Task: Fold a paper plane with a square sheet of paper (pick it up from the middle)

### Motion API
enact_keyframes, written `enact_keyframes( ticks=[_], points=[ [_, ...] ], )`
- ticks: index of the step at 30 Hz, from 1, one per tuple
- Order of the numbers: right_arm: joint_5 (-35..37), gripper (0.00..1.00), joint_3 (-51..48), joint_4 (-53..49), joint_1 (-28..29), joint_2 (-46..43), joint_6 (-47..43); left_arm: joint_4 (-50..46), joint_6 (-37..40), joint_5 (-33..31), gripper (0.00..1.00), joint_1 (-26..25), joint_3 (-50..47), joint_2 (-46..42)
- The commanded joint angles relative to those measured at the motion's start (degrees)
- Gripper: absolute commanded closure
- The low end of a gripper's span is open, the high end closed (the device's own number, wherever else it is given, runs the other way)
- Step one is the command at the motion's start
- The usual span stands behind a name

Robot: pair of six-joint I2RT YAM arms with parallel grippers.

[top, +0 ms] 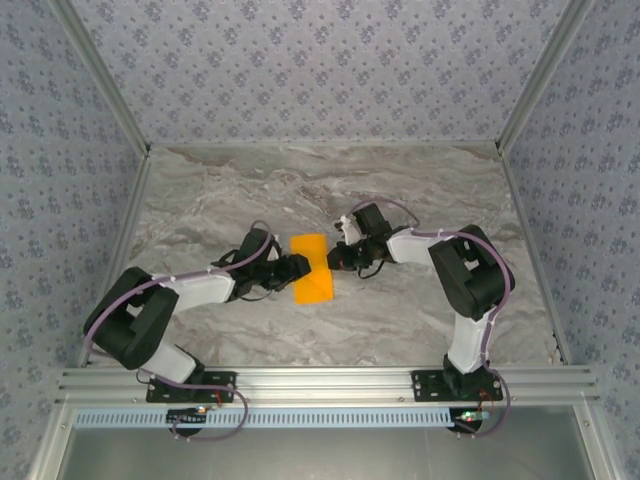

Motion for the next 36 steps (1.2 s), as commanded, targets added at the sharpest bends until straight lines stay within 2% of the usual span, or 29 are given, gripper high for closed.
enact_keyframes(
  ticks=[1,10,27,30,36],
  points=[
    [-1.62,0.96,-0.99,1.78,-0.74,-0.03,1.57,2.12,-0.58,1.45,0.46,0.07,-0.01,1.25],
    [-1.85,0.96,-1.73,2.53,-1.25,0.05,2.29,5.07,-0.98,2.49,0.51,0.13,1.76,5.17],
    [-2.4,0.94,-2.91,2.27,-1.97,-2.02,2.58,8.08,1.08,4.72,0.75,1.91,4.74,10.25],
    [-1.78,0.87,-2.83,1.09,-2.08,-3.04,2.6,7.62,2.23,4.91,0.79,2.2,5.09,10.36],
    [1.65,0.55,-4.41,-0.18,-2.69,-7.55,4.69,6.96,3.93,5.03,0.87,3.23,4.85,9.41]
  ],
)
